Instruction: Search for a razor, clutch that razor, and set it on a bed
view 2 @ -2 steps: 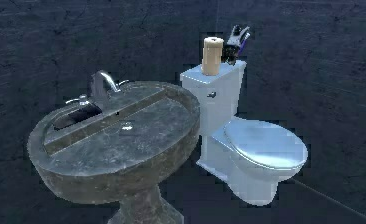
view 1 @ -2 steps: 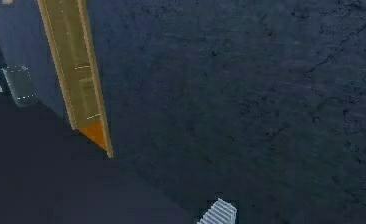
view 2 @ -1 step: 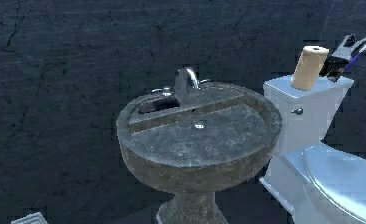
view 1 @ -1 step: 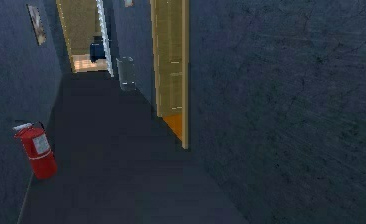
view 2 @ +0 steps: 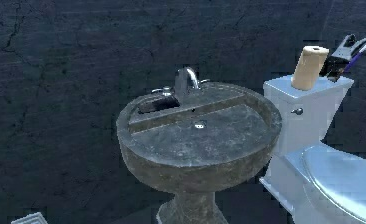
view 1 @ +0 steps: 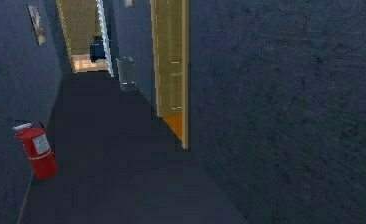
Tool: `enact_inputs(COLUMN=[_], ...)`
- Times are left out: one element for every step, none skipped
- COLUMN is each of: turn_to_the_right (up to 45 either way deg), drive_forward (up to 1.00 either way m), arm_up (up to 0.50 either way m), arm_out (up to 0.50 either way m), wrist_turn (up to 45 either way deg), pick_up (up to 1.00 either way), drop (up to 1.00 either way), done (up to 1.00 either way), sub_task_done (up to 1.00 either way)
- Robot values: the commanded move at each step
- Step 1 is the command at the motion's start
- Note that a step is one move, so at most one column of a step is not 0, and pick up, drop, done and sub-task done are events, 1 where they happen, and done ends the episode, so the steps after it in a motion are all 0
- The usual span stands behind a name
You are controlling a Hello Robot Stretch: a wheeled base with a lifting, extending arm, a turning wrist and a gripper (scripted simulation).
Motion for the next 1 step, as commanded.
enact_inputs(turn_to_the_right=[0.0], drive_forward=[0.0], arm_up=[0.38], arm_out=[0.0], wrist_turn=[0.0], pick_up=[0.0], drop=[0.0], done=[0.0], sub_task_done=[0.0])
